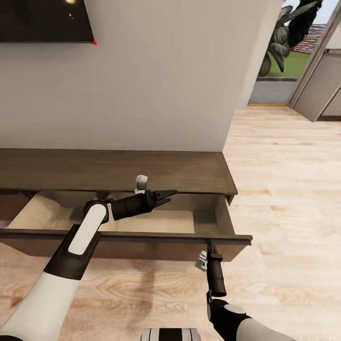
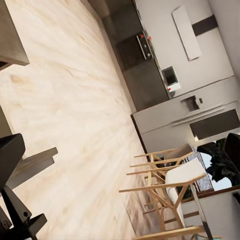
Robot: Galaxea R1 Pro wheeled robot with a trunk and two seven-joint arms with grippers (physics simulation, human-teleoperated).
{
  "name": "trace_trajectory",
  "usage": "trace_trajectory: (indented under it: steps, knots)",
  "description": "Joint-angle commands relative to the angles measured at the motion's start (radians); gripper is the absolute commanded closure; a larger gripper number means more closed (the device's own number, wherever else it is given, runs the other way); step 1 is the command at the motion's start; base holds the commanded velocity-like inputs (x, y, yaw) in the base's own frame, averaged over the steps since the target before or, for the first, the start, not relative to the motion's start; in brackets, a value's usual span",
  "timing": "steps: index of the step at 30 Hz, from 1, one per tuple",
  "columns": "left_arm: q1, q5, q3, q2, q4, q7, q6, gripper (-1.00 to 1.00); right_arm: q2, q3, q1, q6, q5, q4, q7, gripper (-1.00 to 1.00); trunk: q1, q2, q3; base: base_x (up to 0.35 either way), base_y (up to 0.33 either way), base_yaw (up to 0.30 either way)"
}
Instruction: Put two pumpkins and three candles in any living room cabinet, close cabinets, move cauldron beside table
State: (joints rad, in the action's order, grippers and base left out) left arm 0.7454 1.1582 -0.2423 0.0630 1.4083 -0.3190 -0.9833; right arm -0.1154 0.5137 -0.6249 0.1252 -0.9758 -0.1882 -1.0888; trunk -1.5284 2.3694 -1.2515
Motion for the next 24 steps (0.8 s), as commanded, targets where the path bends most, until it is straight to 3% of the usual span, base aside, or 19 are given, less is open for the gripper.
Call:
trace_trajectory:
  steps: [1, 7, 24]
  knots:
    - [0.000, 0.000, 0.000, 0.000, 0.000, 0.000, 0.000, -1.00, -0.001, 0.005, 0.001, 0.000, 0.001, 0.000, -0.007, 1.00, 0.000, 0.000, 0.000, -0.210, 0.000, 0.000]
    - [0.000, 0.000, 0.000, 0.000, 0.000, 0.000, 0.000, -1.00, -0.001, 0.012, 0.001, -0.001, 0.001, 0.000, -0.012, 1.00, 0.000, 0.000, 0.000, -0.198, 0.000, 0.000]
    - [0.000, 0.000, 0.000, 0.000, 0.000, 0.000, 0.000, -1.00, 0.000, 0.012, 0.002, 0.001, -0.003, 0.001, -0.014, 1.00, 0.000, 0.000, 0.000, -0.005, 0.000, 0.000]
